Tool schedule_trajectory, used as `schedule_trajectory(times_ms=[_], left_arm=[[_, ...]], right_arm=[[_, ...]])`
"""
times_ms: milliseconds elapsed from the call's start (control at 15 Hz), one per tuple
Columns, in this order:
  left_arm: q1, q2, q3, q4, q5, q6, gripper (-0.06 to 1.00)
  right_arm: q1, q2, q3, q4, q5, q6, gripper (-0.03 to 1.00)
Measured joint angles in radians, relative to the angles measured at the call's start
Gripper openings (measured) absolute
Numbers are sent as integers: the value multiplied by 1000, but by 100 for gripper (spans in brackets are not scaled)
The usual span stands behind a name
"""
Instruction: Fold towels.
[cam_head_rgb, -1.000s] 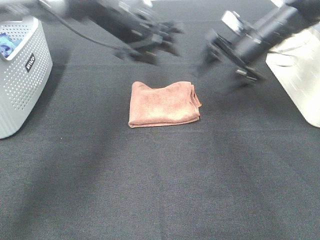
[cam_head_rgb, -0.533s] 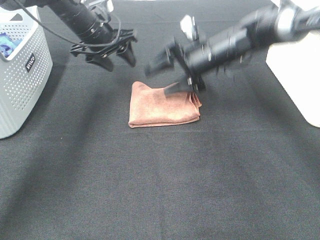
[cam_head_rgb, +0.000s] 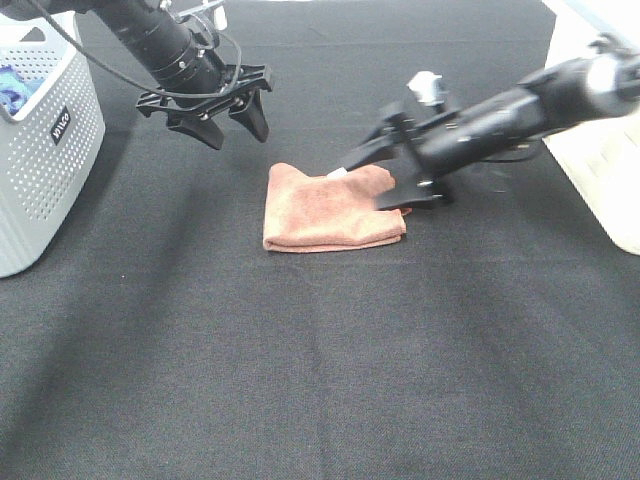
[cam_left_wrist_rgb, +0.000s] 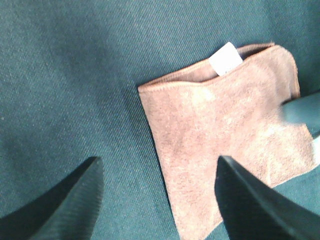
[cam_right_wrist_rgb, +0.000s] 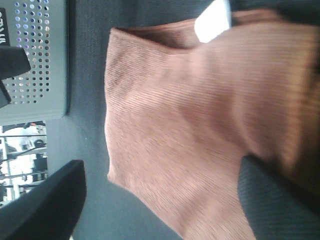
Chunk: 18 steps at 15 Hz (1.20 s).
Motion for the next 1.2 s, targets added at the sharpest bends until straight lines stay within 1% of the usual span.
schedule_trajectory(times_ms=[133,267,400,467,533,667,733,800,867,933,1067,1200], left_arm=[[0,-1,0,1,26,0,62],[0,-15,0,22,95,1,62],[0,-63,0,62,160,18,62],[0,-104,0,89,196,33,62],[0,-163,0,103,223,42,62],[0,-248,0,139,231,44,62],[0,-248,0,139,231,44,62],[0,-286,3,171,231,38,62],[0,-362,46,208,231,27,62],[0,-426,99,231,231,25,62],[0,-567,247,263,231,11,62],[0,-746,431,284,232,-15,62]], right_arm=[[-42,-4,0,-10,75,0,79],[-45,-48,0,-44,129,7,79],[-45,-125,0,-97,144,60,79],[-42,-172,0,-145,146,101,79],[-38,-249,0,-249,147,173,79],[-11,-343,0,-398,148,269,79],[-11,-343,0,-398,148,269,79],[7,-397,0,-479,149,316,79],[31,-478,3,-575,150,367,79],[49,-544,19,-636,150,398,79],[60,-682,93,-712,152,444,79],[61,-854,215,-771,153,466,79]])
